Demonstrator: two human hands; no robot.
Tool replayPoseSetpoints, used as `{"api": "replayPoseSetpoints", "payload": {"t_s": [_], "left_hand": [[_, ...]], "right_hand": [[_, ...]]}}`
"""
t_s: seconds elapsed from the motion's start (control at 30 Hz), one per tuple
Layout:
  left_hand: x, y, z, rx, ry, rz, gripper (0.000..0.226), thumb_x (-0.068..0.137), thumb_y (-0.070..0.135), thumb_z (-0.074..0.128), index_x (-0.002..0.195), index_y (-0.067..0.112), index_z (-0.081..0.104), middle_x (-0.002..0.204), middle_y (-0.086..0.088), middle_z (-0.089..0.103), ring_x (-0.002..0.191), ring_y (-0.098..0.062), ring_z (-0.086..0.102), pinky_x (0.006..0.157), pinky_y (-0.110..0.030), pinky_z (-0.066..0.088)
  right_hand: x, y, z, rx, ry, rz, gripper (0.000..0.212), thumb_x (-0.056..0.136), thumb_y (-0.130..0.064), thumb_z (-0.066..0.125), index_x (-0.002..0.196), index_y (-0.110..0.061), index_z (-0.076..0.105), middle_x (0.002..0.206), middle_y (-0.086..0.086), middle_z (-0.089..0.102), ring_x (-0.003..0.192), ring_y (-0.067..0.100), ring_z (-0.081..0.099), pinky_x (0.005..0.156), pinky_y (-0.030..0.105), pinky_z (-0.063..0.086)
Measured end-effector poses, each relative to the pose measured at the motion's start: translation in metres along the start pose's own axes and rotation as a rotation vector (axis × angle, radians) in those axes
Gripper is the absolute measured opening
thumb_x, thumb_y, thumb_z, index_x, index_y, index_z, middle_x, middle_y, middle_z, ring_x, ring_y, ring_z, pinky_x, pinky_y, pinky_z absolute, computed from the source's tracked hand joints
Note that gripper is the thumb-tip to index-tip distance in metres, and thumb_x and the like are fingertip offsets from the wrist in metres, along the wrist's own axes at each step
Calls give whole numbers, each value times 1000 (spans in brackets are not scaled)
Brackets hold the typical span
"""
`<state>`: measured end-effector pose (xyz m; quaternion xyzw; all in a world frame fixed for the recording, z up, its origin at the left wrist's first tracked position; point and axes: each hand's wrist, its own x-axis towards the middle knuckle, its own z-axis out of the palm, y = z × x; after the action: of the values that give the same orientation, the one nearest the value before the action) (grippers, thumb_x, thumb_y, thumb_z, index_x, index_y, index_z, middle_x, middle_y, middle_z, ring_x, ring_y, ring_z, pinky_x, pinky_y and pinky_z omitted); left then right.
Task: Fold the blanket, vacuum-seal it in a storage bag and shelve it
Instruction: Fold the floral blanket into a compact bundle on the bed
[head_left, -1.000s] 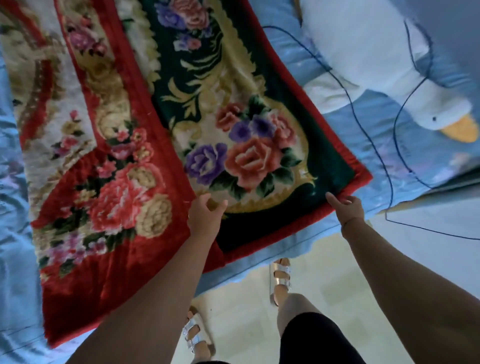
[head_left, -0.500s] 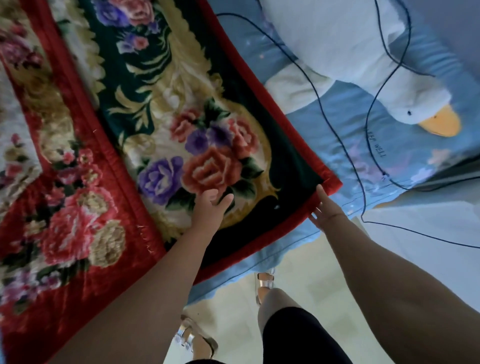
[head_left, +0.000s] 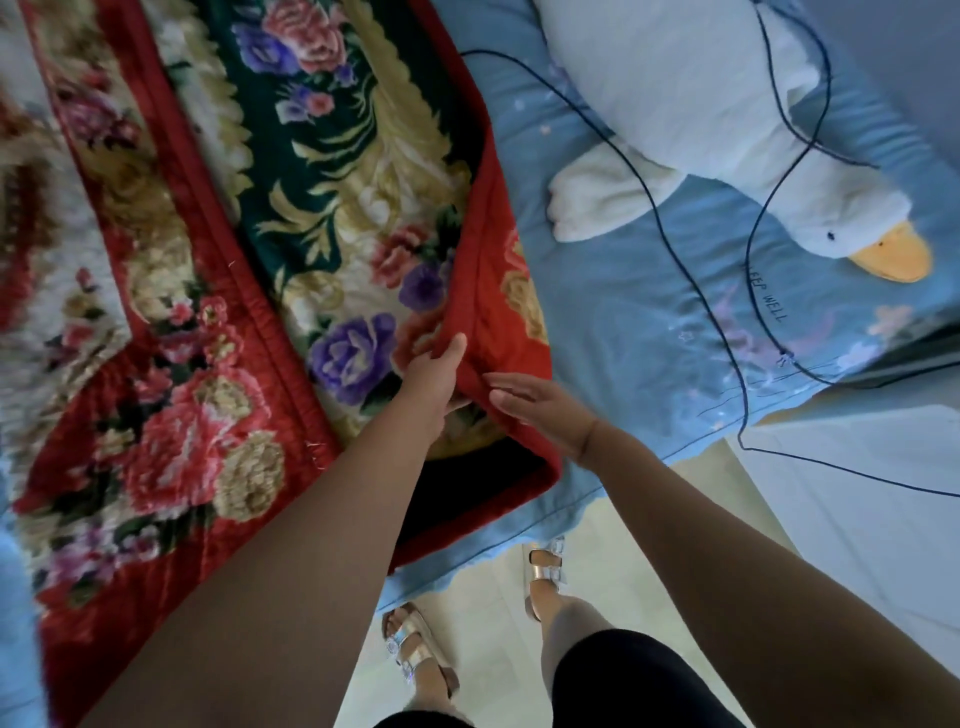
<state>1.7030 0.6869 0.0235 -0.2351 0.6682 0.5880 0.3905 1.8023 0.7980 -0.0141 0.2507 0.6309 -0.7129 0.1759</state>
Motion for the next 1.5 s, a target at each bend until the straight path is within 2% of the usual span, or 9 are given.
{"api": "replayPoseSetpoints", "payload": {"t_s": [0.23, 0.33, 0.43, 0.57, 0.77, 0.9, 1.2, 1.37, 1.5], "left_hand": [[-3, -35, -77, -193, 166, 5, 25, 96, 22, 58, 120, 13, 56, 114, -12, 61, 98, -27, 60, 50, -31, 58], [-15, -49, -122, -235, 209, 36, 28, 97, 21, 57, 123, 12, 55, 117, -13, 60, 98, -27, 59, 55, -33, 57], [-31, -58, -187, -243, 274, 80, 28, 97, 23, 57, 122, 11, 55, 110, -10, 60, 96, -26, 61, 66, -33, 55], [-57, -73, -307, -254, 419, 156, 22, 95, 28, 60, 113, 17, 57, 90, -1, 64, 78, -18, 63, 59, -29, 59], [-98, -162, -497, -316, 579, 103, 32, 97, 28, 56, 125, 13, 53, 99, -5, 63, 73, -12, 62, 52, -20, 57], [-107, -241, -548, -275, 629, -57, 27, 97, 26, 56, 121, 16, 50, 86, -2, 57, 62, -14, 55, 43, -17, 50], [-58, -290, -573, 112, 715, -157, 40, 83, 44, 71, 79, 4, 67, 84, -27, 65, 83, -39, 65, 83, -42, 54], [-54, -292, -574, 265, 689, -177, 52, 87, 47, 65, 90, -4, 69, 76, -22, 60, 82, -37, 63, 78, -38, 51], [-53, -295, -576, 304, 649, -227, 50, 91, 46, 60, 89, -3, 70, 79, -23, 63, 93, -40, 65, 85, -41, 52]], "right_hand": [[-14, 12, 86, 836, 240, 424, 30, 93, -35, 61, 80, -9, 52, 66, 2, 49, 60, 12, 46, 64, 23, 42], [-23, 18, 134, 1130, 325, 622, 60, 86, -41, 69, 123, 1, 48, 119, 19, 57, 112, 28, 59, 101, 38, 47], [-19, 18, 172, 1336, 389, 537, 76, 84, -42, 70, 143, -4, 40, 141, 15, 51, 129, 30, 51, 101, 41, 46], [-11, 30, 213, 1244, 576, 468, 55, 87, -47, 65, 135, -23, 53, 136, 1, 57, 92, 24, 60, 68, 35, 52], [-22, 83, 293, 1008, 495, 520, 27, 96, -40, 54, 87, -16, 51, 92, 4, 54, 77, 17, 51, 73, 32, 52], [-19, 121, 315, 860, 557, 572, 23, 99, -35, 51, 87, -15, 51, 84, 3, 54, 72, 15, 53, 37, 24, 50], [-12, 159, 289, 279, 682, 593, 23, 93, -34, 62, 86, -16, 51, 72, 1, 49, 60, 13, 46, 61, 30, 42], [28, 231, 226, -84, 734, 650, 104, 41, -76, 73, 118, -10, 54, 99, 14, 57, 83, 30, 57, 92, 46, 49], [2, 178, 269, -34, 705, 601, 61, 73, -52, 77, 115, -13, 56, 84, 2, 55, 91, 26, 56, 100, 48, 47]]}}
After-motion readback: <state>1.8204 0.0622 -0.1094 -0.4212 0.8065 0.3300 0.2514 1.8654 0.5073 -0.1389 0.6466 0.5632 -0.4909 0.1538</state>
